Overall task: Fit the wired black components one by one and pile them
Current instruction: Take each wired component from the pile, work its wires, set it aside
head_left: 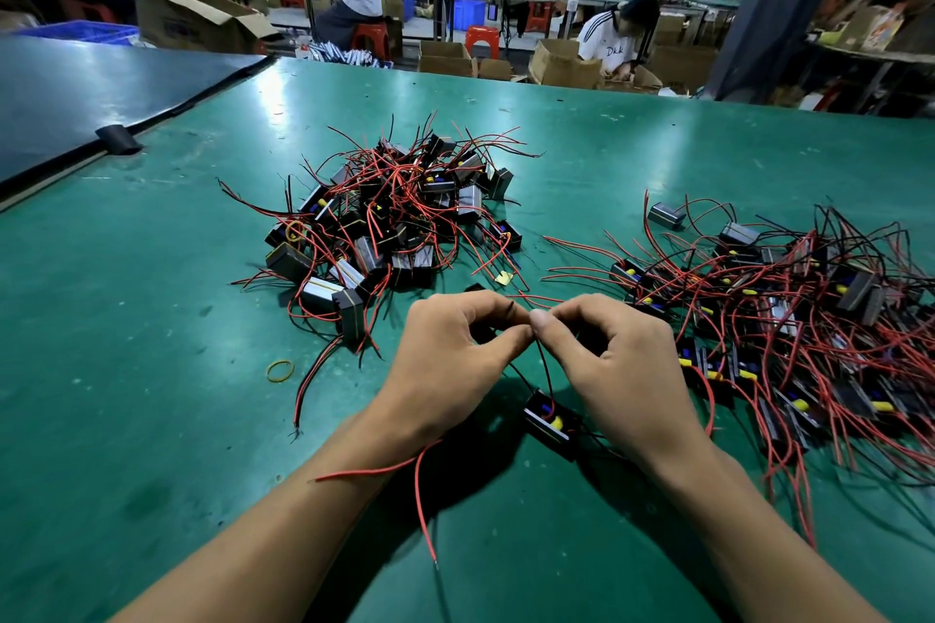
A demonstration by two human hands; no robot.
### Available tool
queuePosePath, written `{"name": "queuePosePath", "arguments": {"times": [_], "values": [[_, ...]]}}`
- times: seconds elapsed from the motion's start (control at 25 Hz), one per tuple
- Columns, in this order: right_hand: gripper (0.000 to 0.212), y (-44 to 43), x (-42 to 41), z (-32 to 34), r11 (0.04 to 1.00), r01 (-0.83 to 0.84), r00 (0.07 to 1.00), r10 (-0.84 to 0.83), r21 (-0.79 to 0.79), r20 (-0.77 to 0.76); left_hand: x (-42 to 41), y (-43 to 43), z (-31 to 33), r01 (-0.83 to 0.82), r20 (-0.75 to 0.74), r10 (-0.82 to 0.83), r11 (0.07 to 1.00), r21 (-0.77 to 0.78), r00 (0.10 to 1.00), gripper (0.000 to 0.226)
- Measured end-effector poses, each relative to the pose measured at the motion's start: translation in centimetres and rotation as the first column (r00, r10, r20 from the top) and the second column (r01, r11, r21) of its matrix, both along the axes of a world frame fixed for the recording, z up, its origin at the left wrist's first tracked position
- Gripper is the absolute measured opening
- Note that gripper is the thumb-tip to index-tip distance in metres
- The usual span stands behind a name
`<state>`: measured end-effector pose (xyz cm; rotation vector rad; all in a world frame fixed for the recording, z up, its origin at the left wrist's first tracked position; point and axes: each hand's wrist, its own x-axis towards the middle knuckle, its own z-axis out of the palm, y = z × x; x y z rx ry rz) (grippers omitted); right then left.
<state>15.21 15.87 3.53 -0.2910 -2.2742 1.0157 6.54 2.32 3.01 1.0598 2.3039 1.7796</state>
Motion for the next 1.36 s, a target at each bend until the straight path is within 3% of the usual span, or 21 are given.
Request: {"name": "queuePosePath", "arguments": {"times": [0.16,0.32,0.44,0.52,0.6,0.72,1.0,1.12,1.28,1.36], "values": [[0.028,-0.2,0.0,0.5,0.979,0.025,0.997,-0.011,-0.202,0.072,0.2,0.0,0.2,0.013,-0.011,-0.012,1.000,0.002,1.000,0.001],[0.027,0.2,-0.2,0.2,0.960,0.065,0.983,-0.014,-0.272,0.184,0.5,0.1,0.2,0.020,-0.060,-0.021,0.999,-0.025,0.998,0.002],[0.025,0.8,-0.1,0.3,0.953,-0.025,0.988,0.070,-0.303,0.139,0.1,0.0,0.1,0.024,-0.005,-0.024,1.000,-0.007,1.000,0.001],[0.007,1.3,0.3,0.6,0.951,-0.149,0.980,0.178,-0.271,0.084,-0.2,0.0,0.0,0.040,0.077,-0.041,0.999,0.007,0.996,0.003],[0.011,1.9,0.5,0.6,0.961,-0.224,0.966,0.241,-0.163,0.095,-0.3,-0.1,0.1,0.059,0.131,-0.060,0.998,0.006,0.990,0.003],[0.013,2.4,0.6,0.4,0.973,-0.227,0.971,0.229,-0.031,0.075,-0.3,-0.2,0.2,0.101,0.171,-0.101,0.995,0.006,0.980,0.003],[0.011,1.9,0.6,0.5,0.983,-0.184,0.980,0.183,0.002,0.082,-0.4,-0.3,0.3,0.131,0.205,-0.132,0.991,0.019,0.970,0.003],[0.020,1.7,0.3,0.6,0.973,-0.174,0.967,0.199,-0.154,0.161,-0.3,-0.3,0.3,0.129,0.164,-0.132,0.991,0.028,0.978,0.002],[0.027,1.6,0.0,1.2,0.821,-0.145,0.921,0.316,-0.553,0.228,-0.2,-0.3,0.4,0.144,0.128,-0.143,0.990,0.005,0.981,0.002],[0.028,1.9,0.1,1.2,0.794,-0.157,0.917,0.338,-0.588,0.212,-0.2,-0.3,0.4,0.124,0.143,-0.123,0.992,0.002,0.982,0.003]]}}
